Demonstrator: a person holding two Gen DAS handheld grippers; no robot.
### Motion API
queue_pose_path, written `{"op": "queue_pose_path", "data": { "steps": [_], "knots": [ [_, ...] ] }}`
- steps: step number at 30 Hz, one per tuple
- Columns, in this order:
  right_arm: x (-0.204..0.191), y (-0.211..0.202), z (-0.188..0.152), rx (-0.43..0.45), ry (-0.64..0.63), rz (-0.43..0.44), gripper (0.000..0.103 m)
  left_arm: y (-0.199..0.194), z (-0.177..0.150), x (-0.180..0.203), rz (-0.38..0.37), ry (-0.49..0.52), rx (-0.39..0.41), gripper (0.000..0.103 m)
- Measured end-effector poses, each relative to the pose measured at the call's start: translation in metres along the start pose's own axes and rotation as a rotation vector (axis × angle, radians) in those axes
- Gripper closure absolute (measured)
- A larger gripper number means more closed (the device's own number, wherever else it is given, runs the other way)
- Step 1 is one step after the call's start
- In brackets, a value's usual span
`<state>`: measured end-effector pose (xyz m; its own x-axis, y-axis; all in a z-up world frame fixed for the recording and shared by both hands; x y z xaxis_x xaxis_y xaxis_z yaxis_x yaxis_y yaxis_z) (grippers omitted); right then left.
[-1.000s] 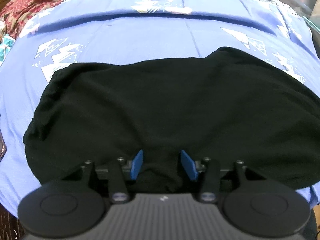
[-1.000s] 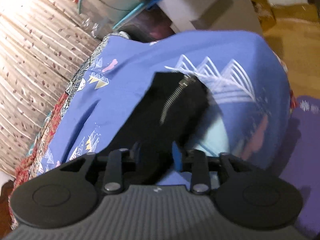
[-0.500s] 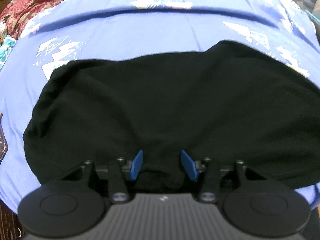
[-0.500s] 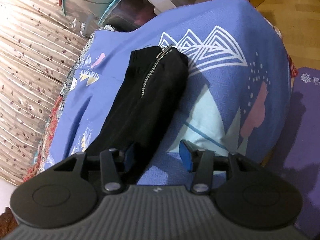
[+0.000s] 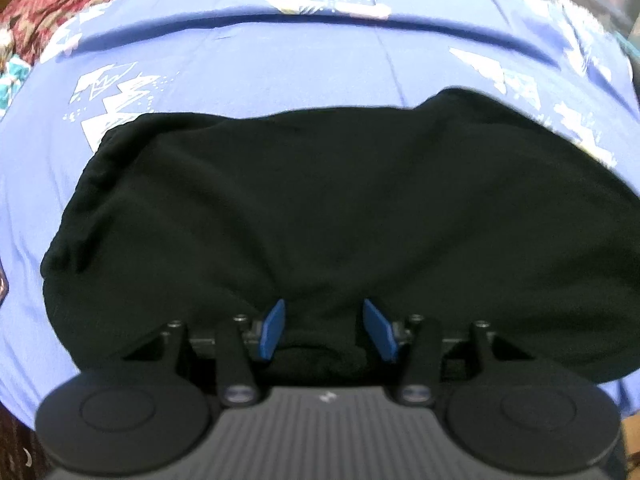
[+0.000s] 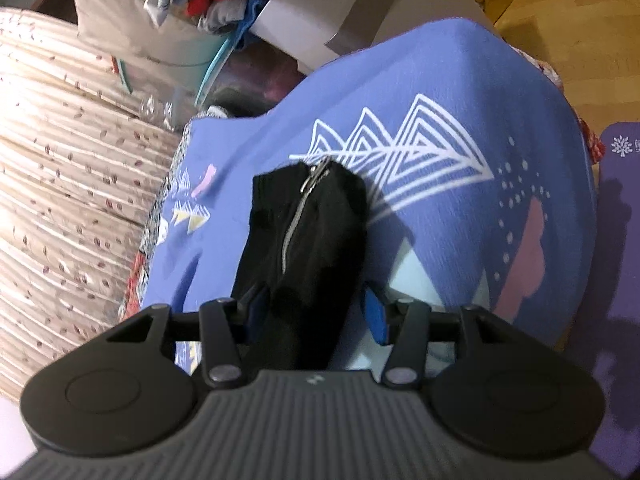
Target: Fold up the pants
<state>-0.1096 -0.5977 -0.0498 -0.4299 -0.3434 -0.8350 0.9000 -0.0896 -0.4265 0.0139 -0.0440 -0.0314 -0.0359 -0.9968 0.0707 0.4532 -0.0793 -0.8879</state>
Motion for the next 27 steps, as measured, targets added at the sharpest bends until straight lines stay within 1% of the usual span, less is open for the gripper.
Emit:
{"op": "queue_pose_path", "data": {
  "steps": [2, 4, 5, 6, 8, 9, 10, 11, 13, 16, 20, 23, 25, 26, 27],
  "knots": [
    [-0.002, 0.006, 0.006, 0.008, -0.003, 0.006, 0.049, -0.01, 0.003, 0.002, -0.031, -0.007, 0.02, 0.058],
    [-0.008, 0.013, 0.01, 0.003, -0.022, 0.003, 0.053, -0.021, 0.007, 0.007, -0.054, 0.005, 0.048, 0.058],
    [-0.012, 0.018, 0.011, -0.006, -0.037, 0.0, 0.069, -0.024, 0.009, 0.01, -0.063, 0.011, 0.058, 0.058],
    [-0.015, 0.021, 0.013, -0.021, -0.053, 0.007, 0.087, -0.027, 0.011, 0.013, -0.074, 0.017, 0.065, 0.058],
    [-0.026, 0.021, 0.011, -0.028, -0.066, 0.044, 0.088, -0.03, 0.013, 0.019, -0.098, 0.02, 0.07, 0.058],
    [-0.037, 0.017, 0.008, -0.028, -0.092, 0.072, 0.088, -0.031, 0.014, 0.022, -0.109, 0.018, 0.069, 0.058],
    [-0.051, 0.013, 0.003, -0.034, -0.14, 0.097, 0.088, -0.031, 0.013, 0.024, -0.124, 0.017, 0.068, 0.058],
    [-0.07, 0.01, -0.006, -0.045, -0.224, 0.112, 0.088, -0.031, 0.012, 0.026, -0.135, 0.017, 0.065, 0.058],
    [-0.108, 0.005, -0.032, -0.084, -0.435, 0.115, 0.088, -0.028, 0.01, 0.03, -0.145, 0.024, 0.056, 0.058],
    [-0.152, 0.003, -0.09, -0.179, -0.757, 0.124, 0.088, -0.023, 0.005, 0.032, -0.163, 0.026, 0.034, 0.058],
    [-0.172, 0.016, -0.176, -0.286, -1.096, 0.08, 0.088, -0.021, -0.003, 0.036, -0.179, 0.022, 0.017, 0.058],
    [-0.176, 0.031, -0.237, -0.344, -1.264, 0.034, 0.088, -0.018, -0.005, 0.034, -0.196, 0.023, 0.008, 0.058],
    [-0.176, 0.041, -0.259, -0.351, -1.333, 0.008, 0.083, -0.019, -0.007, 0.034, -0.211, 0.023, 0.005, 0.058],
    [-0.176, 0.043, -0.272, -0.353, -1.383, -0.007, 0.078, -0.02, -0.007, 0.035, -0.22, 0.026, 0.002, 0.057],
    [-0.176, 0.044, -0.281, -0.357, -1.43, -0.016, 0.063, -0.02, -0.007, 0.035, -0.229, 0.031, -0.004, 0.057]
  ]
}}
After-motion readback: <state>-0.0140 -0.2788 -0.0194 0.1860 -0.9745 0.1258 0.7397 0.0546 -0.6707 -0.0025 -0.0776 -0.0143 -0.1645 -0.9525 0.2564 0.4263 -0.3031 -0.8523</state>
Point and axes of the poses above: each gripper's, at about its wrist camera, not at the fingertips, and y roughly the way its jaws point, x to its right, z to its top, the point moved 5 cm from there along y, roughly the way its jaws point, and after that the axes turned 3 degrees about -x, right-handed, at the moved point
